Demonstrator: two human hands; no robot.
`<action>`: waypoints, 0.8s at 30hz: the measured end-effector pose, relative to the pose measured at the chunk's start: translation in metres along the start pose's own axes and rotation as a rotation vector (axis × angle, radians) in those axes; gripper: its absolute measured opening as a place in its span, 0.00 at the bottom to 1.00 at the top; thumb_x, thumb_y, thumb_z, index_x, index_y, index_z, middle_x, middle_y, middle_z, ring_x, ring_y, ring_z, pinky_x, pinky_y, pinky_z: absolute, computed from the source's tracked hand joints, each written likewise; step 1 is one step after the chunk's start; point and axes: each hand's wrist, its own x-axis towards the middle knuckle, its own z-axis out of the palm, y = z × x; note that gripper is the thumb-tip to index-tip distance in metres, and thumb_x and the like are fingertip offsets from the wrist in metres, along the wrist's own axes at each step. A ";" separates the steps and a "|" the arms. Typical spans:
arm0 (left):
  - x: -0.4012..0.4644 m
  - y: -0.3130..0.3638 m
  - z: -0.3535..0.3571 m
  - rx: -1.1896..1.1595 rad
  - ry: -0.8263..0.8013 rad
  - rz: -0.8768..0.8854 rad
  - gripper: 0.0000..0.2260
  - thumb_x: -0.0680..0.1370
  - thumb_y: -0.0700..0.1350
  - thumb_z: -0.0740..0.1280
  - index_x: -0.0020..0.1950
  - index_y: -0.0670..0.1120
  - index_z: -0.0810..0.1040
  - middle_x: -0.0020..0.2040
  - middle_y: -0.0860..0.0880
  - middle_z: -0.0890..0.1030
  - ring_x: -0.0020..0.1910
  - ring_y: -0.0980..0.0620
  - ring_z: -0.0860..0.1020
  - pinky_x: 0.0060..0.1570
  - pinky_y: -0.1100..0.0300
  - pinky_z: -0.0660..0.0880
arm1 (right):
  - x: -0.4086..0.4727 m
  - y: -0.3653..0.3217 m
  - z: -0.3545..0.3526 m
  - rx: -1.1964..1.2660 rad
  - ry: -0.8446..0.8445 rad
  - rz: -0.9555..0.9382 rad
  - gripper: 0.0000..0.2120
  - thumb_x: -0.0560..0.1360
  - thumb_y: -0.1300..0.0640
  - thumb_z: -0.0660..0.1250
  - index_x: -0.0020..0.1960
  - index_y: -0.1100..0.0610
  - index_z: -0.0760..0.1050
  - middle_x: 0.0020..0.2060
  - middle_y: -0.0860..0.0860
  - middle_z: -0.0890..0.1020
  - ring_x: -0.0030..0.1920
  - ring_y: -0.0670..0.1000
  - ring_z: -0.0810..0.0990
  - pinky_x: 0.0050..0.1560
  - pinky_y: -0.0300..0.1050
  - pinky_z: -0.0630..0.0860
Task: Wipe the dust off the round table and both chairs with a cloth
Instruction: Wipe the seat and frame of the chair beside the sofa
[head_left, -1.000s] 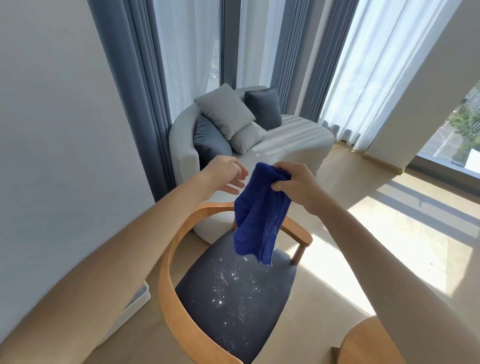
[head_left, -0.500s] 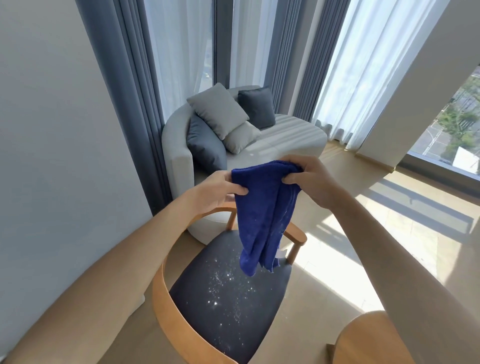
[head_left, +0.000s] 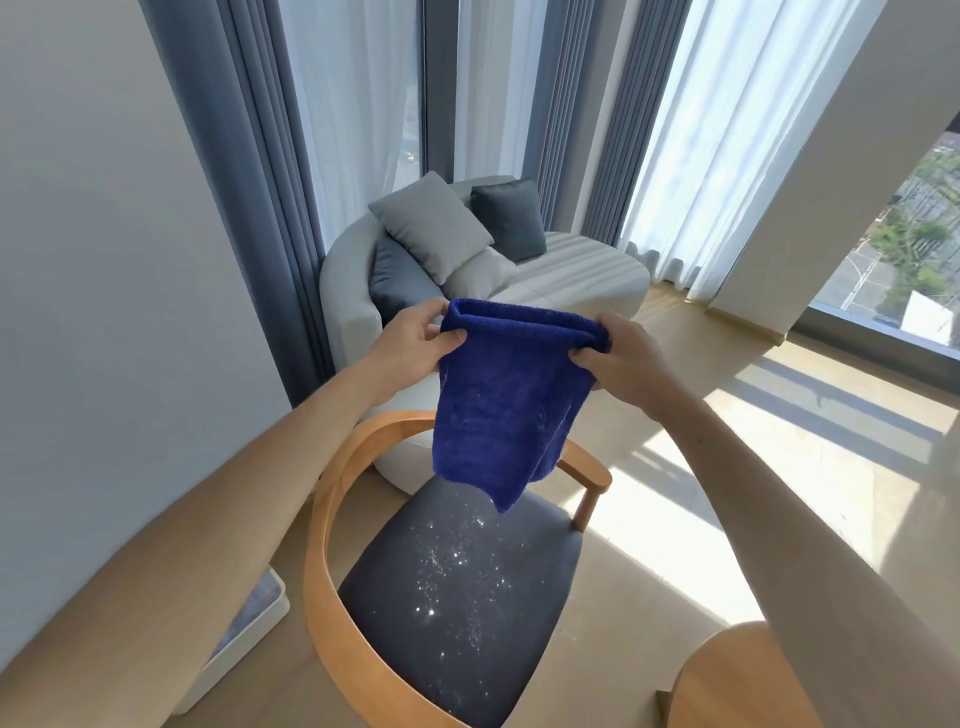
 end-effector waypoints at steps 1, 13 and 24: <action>0.000 0.002 -0.001 0.022 -0.001 0.018 0.09 0.81 0.39 0.61 0.60 0.45 0.74 0.50 0.43 0.82 0.47 0.51 0.81 0.44 0.54 0.82 | 0.000 0.001 0.001 0.026 0.010 -0.002 0.02 0.75 0.59 0.65 0.47 0.56 0.73 0.41 0.51 0.78 0.45 0.56 0.77 0.44 0.53 0.77; 0.002 0.009 0.005 -0.012 0.147 -0.038 0.06 0.82 0.46 0.60 0.58 0.51 0.74 0.45 0.50 0.83 0.41 0.53 0.83 0.32 0.52 0.81 | -0.002 0.003 -0.001 0.793 -0.226 0.222 0.19 0.71 0.68 0.71 0.62 0.63 0.75 0.54 0.57 0.82 0.52 0.55 0.83 0.51 0.50 0.81; 0.004 0.012 0.005 -0.034 0.159 -0.065 0.05 0.82 0.48 0.60 0.53 0.54 0.75 0.40 0.53 0.82 0.37 0.54 0.82 0.36 0.47 0.81 | -0.011 0.013 0.021 0.561 -0.197 0.326 0.13 0.76 0.65 0.68 0.60 0.61 0.77 0.54 0.57 0.83 0.51 0.55 0.83 0.46 0.46 0.81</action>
